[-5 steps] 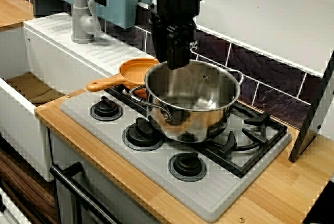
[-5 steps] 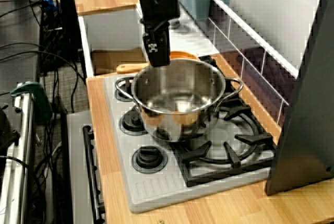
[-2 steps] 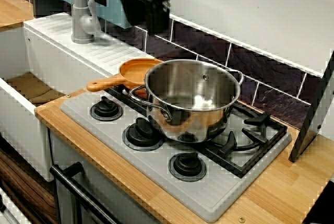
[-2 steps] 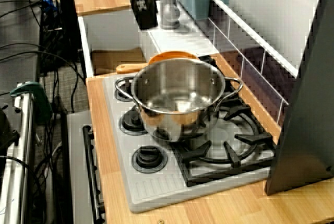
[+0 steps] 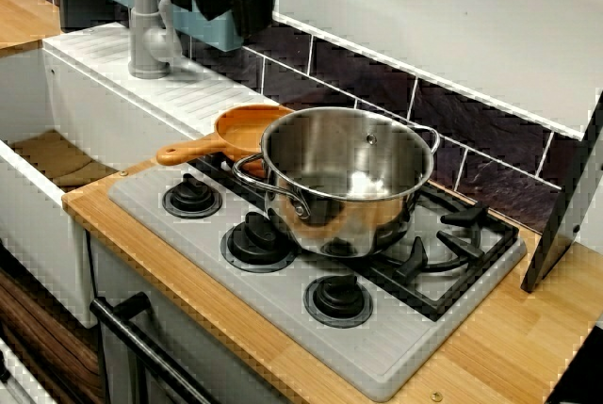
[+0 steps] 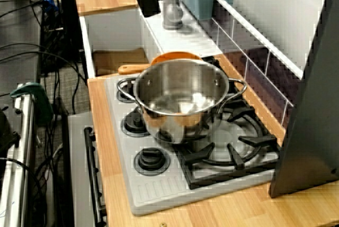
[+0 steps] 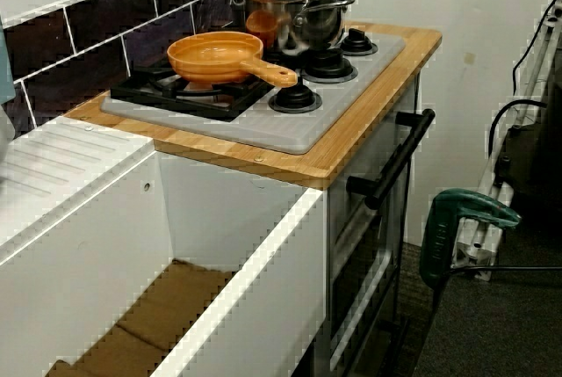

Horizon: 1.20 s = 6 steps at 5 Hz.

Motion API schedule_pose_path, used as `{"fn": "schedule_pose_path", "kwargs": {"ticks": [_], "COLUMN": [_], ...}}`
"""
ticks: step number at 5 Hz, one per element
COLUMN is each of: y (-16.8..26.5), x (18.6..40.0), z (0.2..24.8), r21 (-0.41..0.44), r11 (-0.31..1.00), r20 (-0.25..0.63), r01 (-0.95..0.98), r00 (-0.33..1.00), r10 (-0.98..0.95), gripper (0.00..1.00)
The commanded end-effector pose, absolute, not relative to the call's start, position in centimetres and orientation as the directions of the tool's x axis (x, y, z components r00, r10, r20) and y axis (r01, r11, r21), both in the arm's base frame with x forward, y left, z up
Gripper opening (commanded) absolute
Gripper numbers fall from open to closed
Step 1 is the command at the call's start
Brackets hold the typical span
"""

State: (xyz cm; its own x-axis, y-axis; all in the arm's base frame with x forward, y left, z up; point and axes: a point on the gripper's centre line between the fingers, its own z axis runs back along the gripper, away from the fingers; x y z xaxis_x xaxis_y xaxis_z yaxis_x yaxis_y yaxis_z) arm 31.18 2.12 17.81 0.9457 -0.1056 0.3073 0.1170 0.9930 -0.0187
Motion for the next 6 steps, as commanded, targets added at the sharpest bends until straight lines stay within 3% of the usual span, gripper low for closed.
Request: {"fn": "schedule_pose_path", "kwargs": {"ticks": [1, 4, 6], "y": [4.8, 6.3, 6.2], "x": [31.3, 34.3, 34.8], "z": [16.5, 13.9, 12.5], "r21": [0.043, 0.059, 0.052], "r11": [0.997, 0.998, 0.998], "r20": [0.354, 0.313, 0.273], "r01": [0.06, 0.02, 0.03], "r00": [0.933, 0.949, 0.961], "r10": [-0.072, -0.038, -0.043], "gripper": [1.0, 1.0, 1.0]}}
